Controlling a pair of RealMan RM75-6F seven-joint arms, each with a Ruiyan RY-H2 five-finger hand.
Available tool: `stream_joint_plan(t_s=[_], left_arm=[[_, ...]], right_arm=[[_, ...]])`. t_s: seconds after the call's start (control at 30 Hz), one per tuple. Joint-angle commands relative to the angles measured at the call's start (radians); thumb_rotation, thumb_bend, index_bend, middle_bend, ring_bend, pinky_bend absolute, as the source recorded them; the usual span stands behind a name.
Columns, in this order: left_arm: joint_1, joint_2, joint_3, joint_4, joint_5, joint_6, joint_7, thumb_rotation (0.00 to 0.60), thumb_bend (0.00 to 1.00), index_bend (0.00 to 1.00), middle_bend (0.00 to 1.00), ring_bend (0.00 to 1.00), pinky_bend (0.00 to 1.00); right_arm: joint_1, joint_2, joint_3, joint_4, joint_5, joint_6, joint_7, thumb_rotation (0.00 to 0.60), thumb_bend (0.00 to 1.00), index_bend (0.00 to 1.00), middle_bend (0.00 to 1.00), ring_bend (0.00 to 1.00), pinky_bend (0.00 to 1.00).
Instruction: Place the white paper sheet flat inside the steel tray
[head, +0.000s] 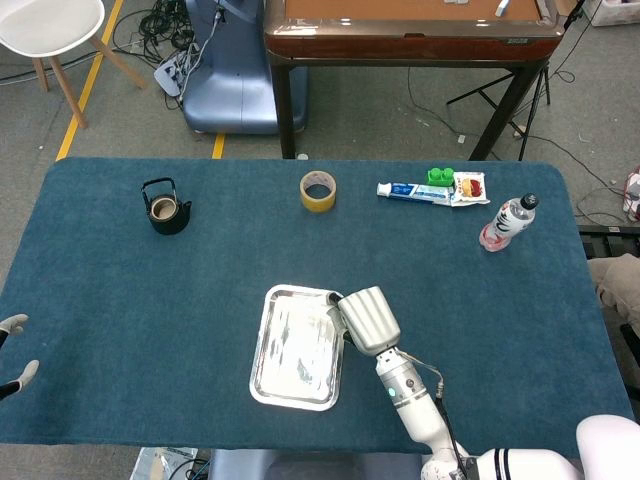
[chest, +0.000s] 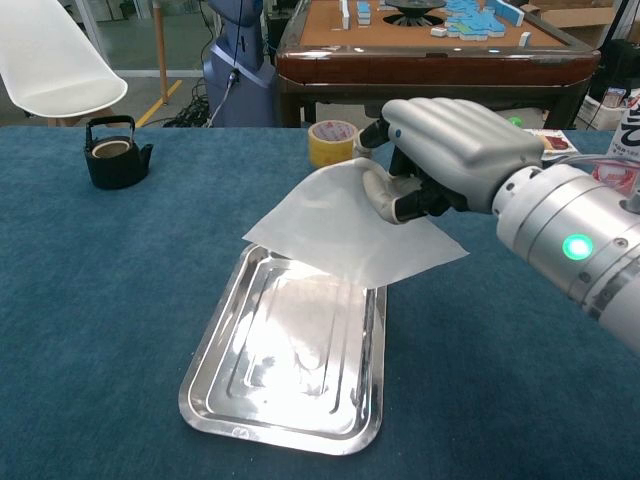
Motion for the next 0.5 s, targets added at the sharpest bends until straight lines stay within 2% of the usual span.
stream_joint_plan(t_s=[0.03, 0.5], left_arm=[[0.0, -0.001, 0.001, 0.001, 0.0, 0.0, 0.0, 0.6, 0.24, 0.26, 0.37, 0.35, 0.56], [0.002, 0.003, 0.0, -0.003, 0.001, 0.004, -0.004, 0.6, 0.24, 0.26, 0.37, 0.35, 0.56]], right_arm=[[0.003, -0.009, 0.0, -0.001, 0.01, 0.006, -0.01, 0.6, 0.64, 0.55, 1.0, 1.0, 1.0], [0.024, -0.059, 0.014, 0.007, 0.069, 0.037, -0.087, 0.6, 0.65, 0.55, 1.0, 1.0, 1.0]])
